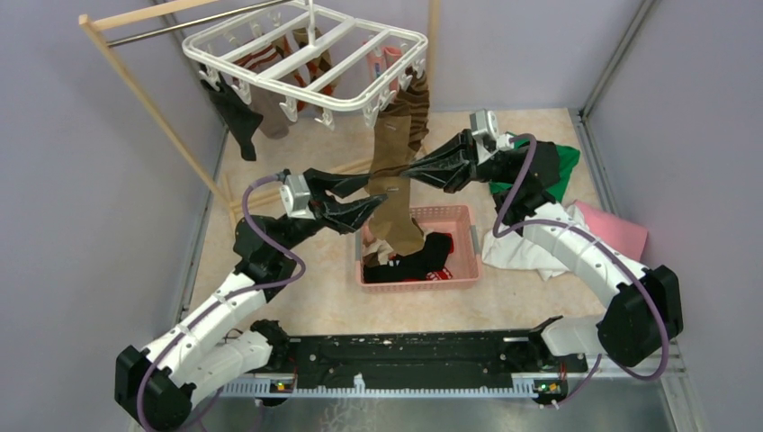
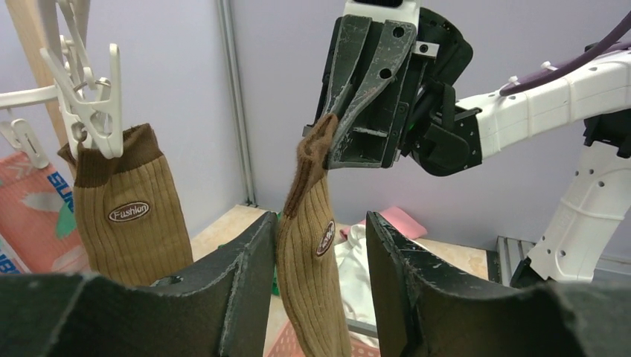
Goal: Clip the socks to the hanger
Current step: Open the clamp at the hanger.
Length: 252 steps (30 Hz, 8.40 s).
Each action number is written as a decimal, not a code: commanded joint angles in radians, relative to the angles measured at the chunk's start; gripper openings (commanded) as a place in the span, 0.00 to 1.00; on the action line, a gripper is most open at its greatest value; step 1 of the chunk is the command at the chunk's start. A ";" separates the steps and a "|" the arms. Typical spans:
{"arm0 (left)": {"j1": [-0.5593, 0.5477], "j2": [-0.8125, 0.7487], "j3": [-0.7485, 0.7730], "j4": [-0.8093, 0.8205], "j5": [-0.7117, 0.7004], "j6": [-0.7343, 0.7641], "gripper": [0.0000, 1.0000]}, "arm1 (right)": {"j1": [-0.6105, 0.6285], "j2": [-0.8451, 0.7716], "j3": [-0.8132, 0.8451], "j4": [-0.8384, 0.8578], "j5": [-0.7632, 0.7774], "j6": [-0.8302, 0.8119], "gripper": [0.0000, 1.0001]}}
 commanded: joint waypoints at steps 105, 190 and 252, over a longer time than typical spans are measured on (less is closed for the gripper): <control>0.155 -0.004 0.013 -0.066 -0.007 0.106 0.00 | -0.024 0.047 0.299 -0.561 0.306 -0.365 0.33; 0.221 0.068 0.067 -0.051 0.098 0.083 0.00 | -0.034 0.367 0.499 -0.001 0.154 0.259 0.72; 0.221 0.053 0.042 -0.010 0.092 0.061 0.00 | -0.028 0.303 0.479 -0.152 0.194 0.143 0.47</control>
